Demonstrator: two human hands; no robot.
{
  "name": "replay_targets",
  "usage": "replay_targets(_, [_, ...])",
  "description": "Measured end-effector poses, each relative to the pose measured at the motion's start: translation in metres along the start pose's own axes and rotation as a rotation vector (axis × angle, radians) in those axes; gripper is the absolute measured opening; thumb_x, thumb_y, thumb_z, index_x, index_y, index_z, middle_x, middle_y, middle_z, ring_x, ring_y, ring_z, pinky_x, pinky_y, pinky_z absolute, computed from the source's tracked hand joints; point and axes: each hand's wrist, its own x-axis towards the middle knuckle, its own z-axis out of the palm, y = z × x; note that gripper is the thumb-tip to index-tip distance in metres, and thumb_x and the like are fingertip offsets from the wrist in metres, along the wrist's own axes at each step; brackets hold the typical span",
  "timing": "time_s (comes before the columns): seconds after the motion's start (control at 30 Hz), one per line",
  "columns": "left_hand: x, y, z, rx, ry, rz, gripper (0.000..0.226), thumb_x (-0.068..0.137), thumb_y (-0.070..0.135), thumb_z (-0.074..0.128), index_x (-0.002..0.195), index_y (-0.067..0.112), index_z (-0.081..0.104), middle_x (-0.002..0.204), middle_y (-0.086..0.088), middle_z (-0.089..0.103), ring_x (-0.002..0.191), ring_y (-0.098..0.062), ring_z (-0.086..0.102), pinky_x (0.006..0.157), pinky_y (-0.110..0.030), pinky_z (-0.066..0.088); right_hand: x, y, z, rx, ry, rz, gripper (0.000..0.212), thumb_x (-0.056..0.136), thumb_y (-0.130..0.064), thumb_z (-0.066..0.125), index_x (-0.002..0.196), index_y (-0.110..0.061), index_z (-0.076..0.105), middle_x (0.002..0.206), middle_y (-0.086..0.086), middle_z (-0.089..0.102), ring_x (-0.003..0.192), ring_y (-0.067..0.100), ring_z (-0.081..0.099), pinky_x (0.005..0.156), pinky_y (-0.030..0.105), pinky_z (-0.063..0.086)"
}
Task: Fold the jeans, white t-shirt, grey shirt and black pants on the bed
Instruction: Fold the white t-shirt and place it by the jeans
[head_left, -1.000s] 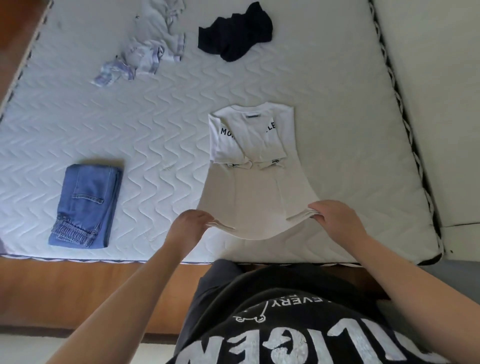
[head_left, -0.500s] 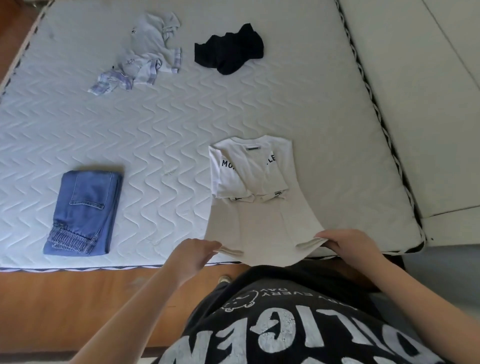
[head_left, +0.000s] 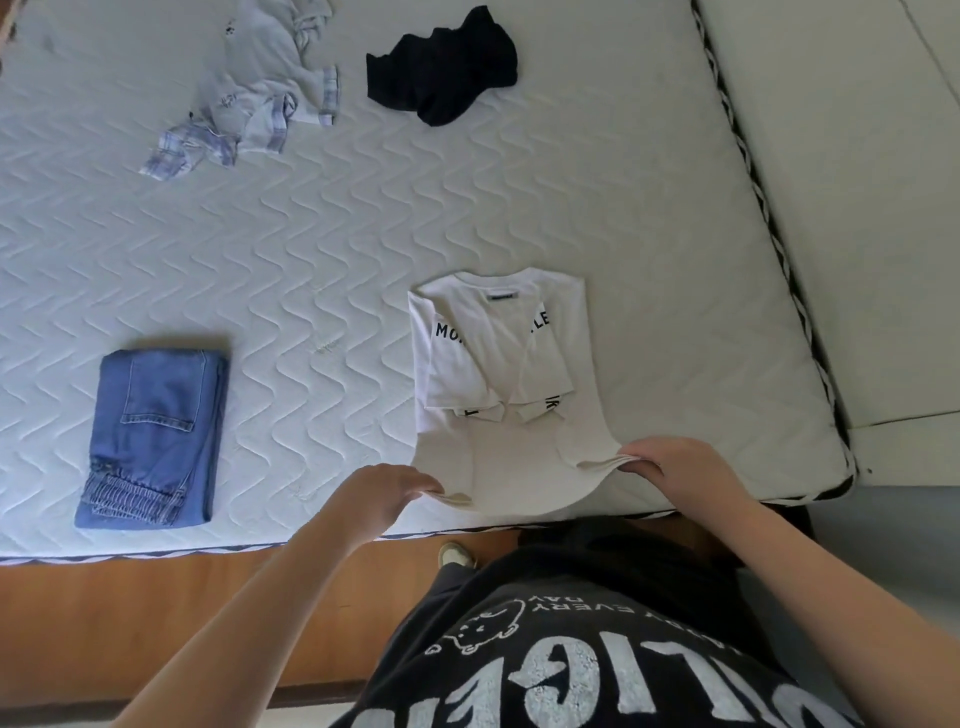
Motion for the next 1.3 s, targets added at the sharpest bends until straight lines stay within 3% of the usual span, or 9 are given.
replay_targets(0.1, [0.025, -0.001, -0.021, 0.014, -0.037, -0.038, 0.031, 0.104, 0.025, 0.045, 0.128, 0.039, 0.06, 0.132, 0.017, 0.061, 0.117, -0.011, 0.058, 0.095, -0.026, 0.043, 0.024, 0.009, -0.018, 0.018, -0.069, -0.019, 0.029, 0.096, -0.03, 0.06, 0.12, -0.019, 0.071, 0.121, -0.001, 0.07, 0.113, 0.02, 0.063, 0.088, 0.02, 0.036])
replay_targets(0.33, [0.088, -0.025, -0.067, 0.037, -0.096, -0.071, 0.03, 0.101, 0.026, 0.044, 0.125, 0.036, 0.06, 0.122, 0.015, 0.063, 0.109, -0.012, 0.058, 0.079, -0.023, 0.036, 0.101, 0.025, -0.056, 0.069, -0.233, -0.073, 0.027, 0.097, -0.028, 0.06, 0.121, -0.023, 0.07, 0.119, -0.006, 0.069, 0.108, 0.014, 0.062, 0.086, 0.019, 0.039])
replay_targets(0.8, [0.267, -0.113, -0.109, -0.087, -0.159, -0.058, 0.038, 0.094, 0.018, 0.053, 0.13, 0.029, 0.06, 0.116, 0.005, 0.067, 0.104, -0.019, 0.058, 0.089, -0.031, 0.045, 0.283, 0.056, -0.055, 0.129, -0.178, 0.005, 0.024, 0.096, -0.015, 0.062, 0.118, -0.013, 0.07, 0.115, 0.001, 0.071, 0.105, 0.019, 0.065, 0.088, 0.026, 0.042])
replay_targets(0.93, [0.313, -0.14, -0.109, -0.111, -0.194, -0.092, 0.015, 0.088, 0.013, 0.056, 0.1, 0.019, 0.063, 0.087, 0.003, 0.062, 0.088, -0.022, 0.061, 0.075, -0.033, 0.047, 0.336, 0.077, -0.042, 0.15, -0.182, 0.069, 0.021, 0.096, -0.019, 0.062, 0.115, -0.018, 0.069, 0.105, -0.002, 0.071, 0.095, 0.016, 0.063, 0.073, 0.023, 0.037])
replay_targets(1.0, [0.333, -0.152, -0.108, -0.11, -0.187, -0.108, 0.007, 0.086, 0.013, 0.058, 0.09, 0.018, 0.059, 0.083, 0.003, 0.06, 0.086, -0.022, 0.059, 0.074, -0.035, 0.049, 0.361, 0.087, -0.034, 0.14, -0.176, 0.076, 0.019, 0.095, -0.02, 0.063, 0.113, -0.019, 0.068, 0.1, -0.003, 0.068, 0.09, 0.017, 0.062, 0.07, 0.025, 0.036])
replay_targets(1.1, [0.362, -0.168, -0.103, -0.112, -0.162, -0.134, 0.012, 0.084, 0.013, 0.061, 0.095, 0.017, 0.06, 0.087, 0.001, 0.061, 0.084, -0.022, 0.058, 0.074, -0.038, 0.05, 0.396, 0.102, -0.023, 0.14, -0.147, 0.08, 0.016, 0.094, -0.023, 0.064, 0.11, -0.021, 0.067, 0.092, -0.006, 0.064, 0.083, 0.017, 0.058, 0.064, 0.022, 0.036])
replay_targets(1.23, [0.394, -0.186, -0.088, -0.125, -0.103, -0.169, 0.017, 0.084, 0.013, 0.063, 0.101, 0.018, 0.063, 0.087, 0.003, 0.061, 0.083, -0.021, 0.057, 0.067, -0.031, 0.046, 0.434, 0.118, -0.004, 0.143, -0.068, 0.094, 0.017, 0.093, -0.023, 0.066, 0.11, -0.021, 0.068, 0.085, -0.008, 0.062, 0.079, 0.016, 0.057, 0.067, 0.028, 0.034])
replay_targets(1.3, [0.404, -0.191, -0.079, -0.143, -0.062, -0.197, 0.019, 0.085, 0.015, 0.063, 0.104, 0.019, 0.065, 0.091, 0.003, 0.063, 0.085, -0.02, 0.057, 0.073, -0.034, 0.05, 0.445, 0.125, 0.008, 0.142, -0.039, 0.115, 0.016, 0.092, -0.023, 0.066, 0.108, -0.019, 0.069, 0.076, -0.014, 0.058, 0.071, 0.012, 0.053, 0.064, 0.029, 0.033])
